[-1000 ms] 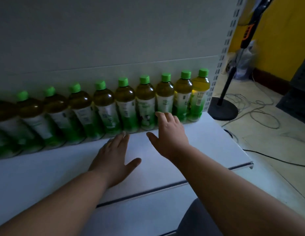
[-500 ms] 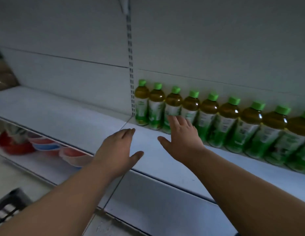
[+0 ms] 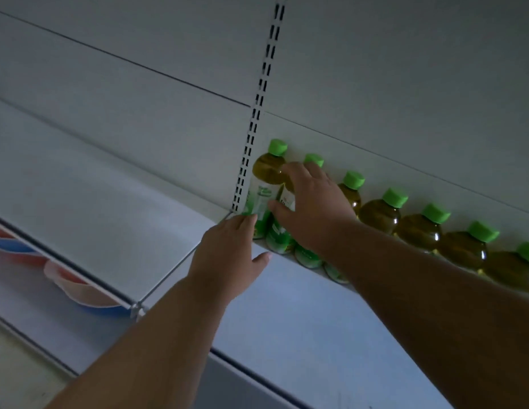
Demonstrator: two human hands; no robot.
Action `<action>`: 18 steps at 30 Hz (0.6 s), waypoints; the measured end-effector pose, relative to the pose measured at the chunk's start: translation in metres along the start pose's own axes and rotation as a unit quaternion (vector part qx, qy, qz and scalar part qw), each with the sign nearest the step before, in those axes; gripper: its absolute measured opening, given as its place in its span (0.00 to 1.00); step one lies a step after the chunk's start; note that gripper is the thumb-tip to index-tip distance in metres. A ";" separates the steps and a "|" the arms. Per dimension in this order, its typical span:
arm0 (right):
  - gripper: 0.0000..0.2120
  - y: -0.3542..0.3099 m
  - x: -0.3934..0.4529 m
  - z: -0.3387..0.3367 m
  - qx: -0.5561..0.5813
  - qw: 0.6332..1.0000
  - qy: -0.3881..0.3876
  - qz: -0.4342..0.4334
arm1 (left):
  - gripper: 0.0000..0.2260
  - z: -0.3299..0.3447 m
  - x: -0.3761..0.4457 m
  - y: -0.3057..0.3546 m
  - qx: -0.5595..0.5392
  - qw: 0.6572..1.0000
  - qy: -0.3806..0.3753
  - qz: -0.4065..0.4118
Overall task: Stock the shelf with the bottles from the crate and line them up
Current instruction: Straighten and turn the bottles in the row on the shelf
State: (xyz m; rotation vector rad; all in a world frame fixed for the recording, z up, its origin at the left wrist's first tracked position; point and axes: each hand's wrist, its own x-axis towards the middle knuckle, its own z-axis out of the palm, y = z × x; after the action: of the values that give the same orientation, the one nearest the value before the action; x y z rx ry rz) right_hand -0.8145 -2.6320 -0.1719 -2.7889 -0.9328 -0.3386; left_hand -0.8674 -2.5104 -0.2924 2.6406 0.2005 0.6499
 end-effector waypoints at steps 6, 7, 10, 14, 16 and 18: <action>0.22 0.002 0.033 -0.007 -0.005 1.000 0.016 -0.007 | 0.31 0.020 0.024 -0.012 -0.034 0.998 0.041 -0.033; 0.21 0.001 0.039 -0.008 -0.006 1.000 0.016 -0.004 | 0.31 0.023 0.027 -0.014 -0.030 0.998 0.042 -0.037; 0.18 -0.004 0.055 -0.007 -0.036 0.999 0.012 0.006 | 0.28 0.034 0.033 -0.024 -0.028 0.997 0.048 -0.051; 0.14 -0.015 0.077 -0.012 -0.106 0.994 -0.004 0.035 | 0.30 0.047 0.039 -0.036 -0.067 0.993 0.050 -0.085; 0.10 -0.020 0.089 -0.016 -0.152 0.987 -0.043 0.032 | 0.30 0.052 0.044 -0.037 -0.086 0.991 0.049 -0.091; 0.07 -0.021 0.099 -0.020 -0.176 0.981 -0.073 0.022 | 0.26 0.056 0.050 -0.034 -0.104 0.989 0.051 -0.097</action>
State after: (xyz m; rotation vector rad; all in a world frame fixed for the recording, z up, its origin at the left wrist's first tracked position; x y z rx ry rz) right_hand -0.7536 -2.5642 -0.1239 -3.1903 -0.9172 -0.3247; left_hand -0.7983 -2.4876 -0.3312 2.3548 0.3913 0.7009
